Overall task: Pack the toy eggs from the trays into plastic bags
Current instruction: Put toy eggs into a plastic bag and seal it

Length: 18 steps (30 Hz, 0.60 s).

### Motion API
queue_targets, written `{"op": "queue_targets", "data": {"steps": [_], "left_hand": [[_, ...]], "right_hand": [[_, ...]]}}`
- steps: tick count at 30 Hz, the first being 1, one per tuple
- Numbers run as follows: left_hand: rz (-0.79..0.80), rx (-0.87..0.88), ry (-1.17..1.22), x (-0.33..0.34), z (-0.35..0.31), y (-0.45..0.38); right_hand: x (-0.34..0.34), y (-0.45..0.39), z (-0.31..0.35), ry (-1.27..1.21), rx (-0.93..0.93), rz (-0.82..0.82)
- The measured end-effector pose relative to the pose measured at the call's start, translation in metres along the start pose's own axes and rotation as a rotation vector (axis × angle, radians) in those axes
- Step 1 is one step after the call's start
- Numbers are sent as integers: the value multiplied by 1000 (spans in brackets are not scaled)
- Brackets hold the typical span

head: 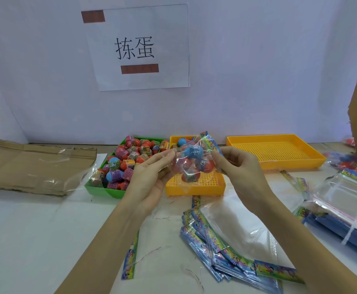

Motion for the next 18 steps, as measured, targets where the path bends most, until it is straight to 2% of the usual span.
{"op": "queue_targets", "data": {"steps": [4,9,12,16,18], "left_hand": [[125,69,-298,4,-11,0],[310,220,-607,23,-11,9],[297,314,-610,25,-15,12],[223,414,-621,22,-19,10],[153,447,-579,20,-21,10]], "right_hand": [[-1,1,5,63,-64,2],[4,3,6,99,-44,50],[2,2,6,35,-33,47],[-8,4,8,-52,-109,-130],[-3,5,3,-104,-93,-124]]}}
Point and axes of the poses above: each hand's wrist, its own y-axis away from the middle knuckle, its own x-axis out of the palm, z = x × y, the point moved 8 cm from there along -y, towards the middle knuckle, and after that the axes turned 12 degrees about x, right-handed, at the moved point
